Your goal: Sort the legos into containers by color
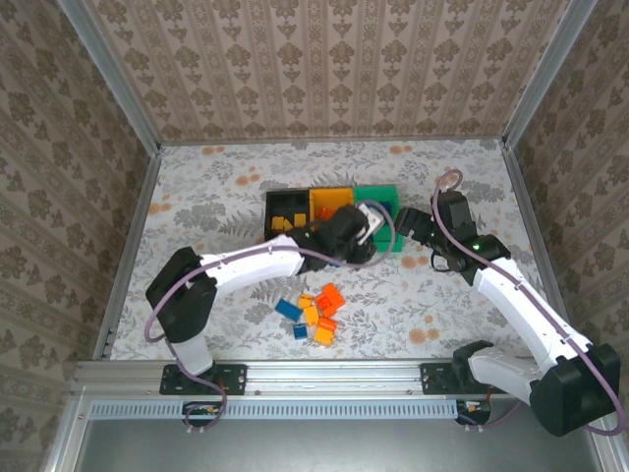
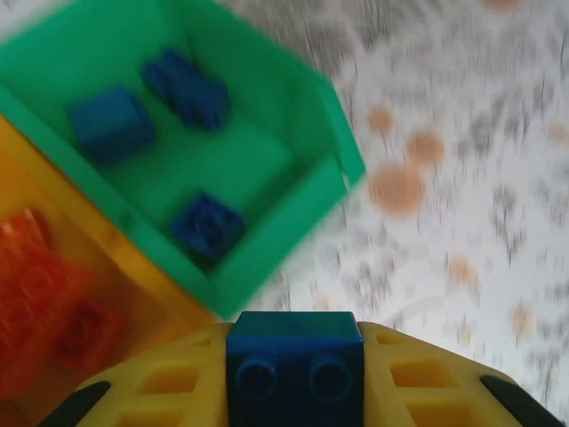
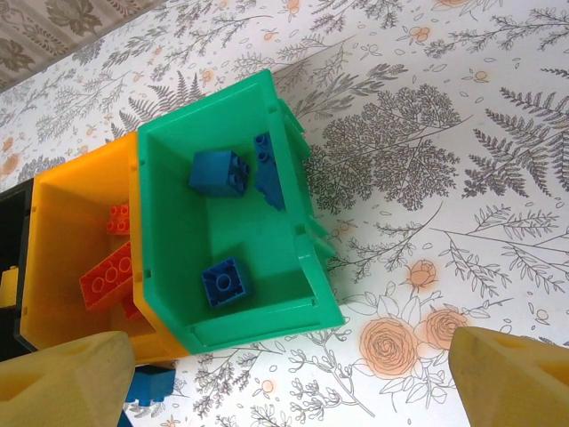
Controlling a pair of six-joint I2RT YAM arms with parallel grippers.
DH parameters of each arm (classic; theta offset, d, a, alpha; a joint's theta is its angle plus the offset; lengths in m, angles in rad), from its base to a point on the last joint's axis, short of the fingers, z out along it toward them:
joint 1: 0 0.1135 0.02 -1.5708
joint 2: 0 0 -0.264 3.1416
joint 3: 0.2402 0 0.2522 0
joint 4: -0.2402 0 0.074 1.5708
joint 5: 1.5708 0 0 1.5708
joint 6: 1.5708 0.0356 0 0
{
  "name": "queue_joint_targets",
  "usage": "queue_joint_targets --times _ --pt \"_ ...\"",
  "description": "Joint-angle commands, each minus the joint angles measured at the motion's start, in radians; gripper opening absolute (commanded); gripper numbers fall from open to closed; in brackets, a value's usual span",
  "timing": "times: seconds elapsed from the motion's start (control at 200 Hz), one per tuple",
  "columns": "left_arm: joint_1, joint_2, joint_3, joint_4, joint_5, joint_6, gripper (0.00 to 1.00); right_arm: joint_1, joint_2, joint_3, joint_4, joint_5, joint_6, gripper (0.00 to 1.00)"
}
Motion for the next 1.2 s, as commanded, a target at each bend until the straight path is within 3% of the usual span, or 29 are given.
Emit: queue_joint_targets --times 0.0,0.215,0.315,0.435,0.56,0.69,0.875,0.93,1.195 --pt "0.046 0.087 0.095 0.076 0.092 -0.059 0.27 -0.009 -0.018 -0.008 -0.029 -0.017 0.011 0.93" --pt "0.107 0.264 0.302 0.042 0.119 -0.091 0.32 -0.013 -0.017 -0.008 -0.031 -0.032 0.014 0.93" --pt "0.125 0.313 0.362 0.024 0.122 -0.109 0.42 -0.013 -0.017 -0.006 -0.033 -0.033 0.013 0.93" --pt "0.142 0.322 0.386 0.032 0.145 -0.147 0.63 -0.012 -0.012 -0.002 -0.037 -0.038 0.006 0.93" --pt "0.142 0.27 0.359 0.059 0.148 -0.163 0.73 -0.013 -0.012 -0.001 -0.037 -0.044 0.007 0.93" --pt "0.144 0.151 0.249 0.116 0.142 -0.193 0.83 -0.005 -0.008 -0.003 -0.028 -0.073 -0.001 0.93" --pt "0.142 -0.113 -0.053 0.214 0.107 -0.276 0.95 0.073 0.008 -0.026 -0.017 -0.093 -0.015 0.93" --pt "0.141 -0.201 -0.144 0.22 0.081 -0.298 1.0 0.123 0.014 -0.035 -0.018 -0.089 -0.022 0.93" --pt "0.139 -0.638 -0.518 0.082 -0.083 -0.366 1.0 0.442 0.142 -0.063 -0.01 -0.094 -0.098 0.93"
